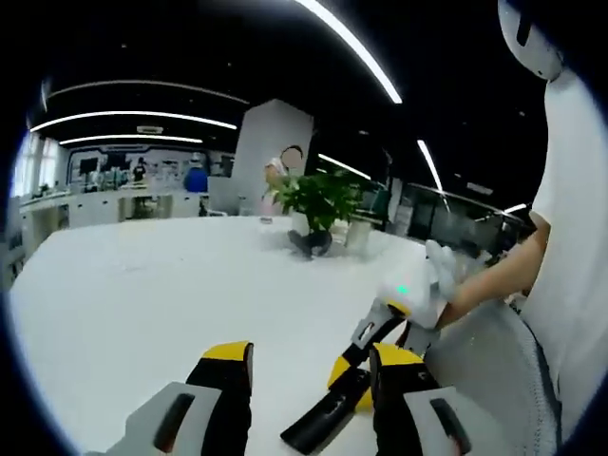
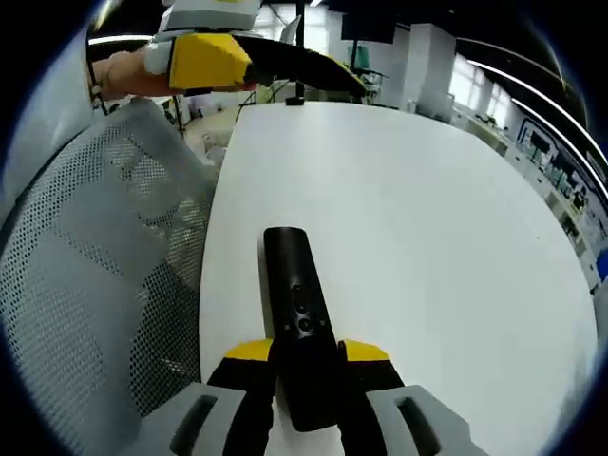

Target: Press the specified remote control buttons in sequence, fully releasing each button before pressing the next.

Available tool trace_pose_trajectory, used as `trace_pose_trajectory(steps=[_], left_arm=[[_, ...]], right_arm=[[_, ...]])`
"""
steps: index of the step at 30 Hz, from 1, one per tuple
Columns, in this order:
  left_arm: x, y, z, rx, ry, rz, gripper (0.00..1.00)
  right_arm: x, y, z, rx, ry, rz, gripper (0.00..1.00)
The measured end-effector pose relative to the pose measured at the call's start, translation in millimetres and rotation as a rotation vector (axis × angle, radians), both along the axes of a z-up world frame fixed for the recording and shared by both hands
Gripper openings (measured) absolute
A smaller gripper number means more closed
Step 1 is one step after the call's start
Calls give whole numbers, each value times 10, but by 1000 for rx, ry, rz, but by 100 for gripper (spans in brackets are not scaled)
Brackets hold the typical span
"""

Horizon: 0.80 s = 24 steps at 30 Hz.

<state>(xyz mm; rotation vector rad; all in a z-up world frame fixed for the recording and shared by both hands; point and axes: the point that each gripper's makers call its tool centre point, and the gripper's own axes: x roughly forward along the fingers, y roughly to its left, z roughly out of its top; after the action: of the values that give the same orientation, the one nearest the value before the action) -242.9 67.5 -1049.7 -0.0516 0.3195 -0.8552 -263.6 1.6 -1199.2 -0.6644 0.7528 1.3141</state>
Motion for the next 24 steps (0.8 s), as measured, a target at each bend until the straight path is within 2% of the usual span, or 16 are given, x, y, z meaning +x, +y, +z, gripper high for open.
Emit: trace_pose_trajectory(steps=[3,11,20,23,24], left_arm=[[-18,22,88,-2,-14,12,60],[10,224,300,-37,-91,117,75],[-3,405,284,-42,-102,210,93],[-5,458,263,16,-123,238,96],[-2,461,268,12,-122,243,97]], right_arm=[[3,0,-6,-2,1,-1,22],[26,7,-4,5,10,-15,22],[120,-1,0,2,16,-17,22],[186,-14,2,4,23,-24,22],[213,-19,-1,5,25,-24,22]])
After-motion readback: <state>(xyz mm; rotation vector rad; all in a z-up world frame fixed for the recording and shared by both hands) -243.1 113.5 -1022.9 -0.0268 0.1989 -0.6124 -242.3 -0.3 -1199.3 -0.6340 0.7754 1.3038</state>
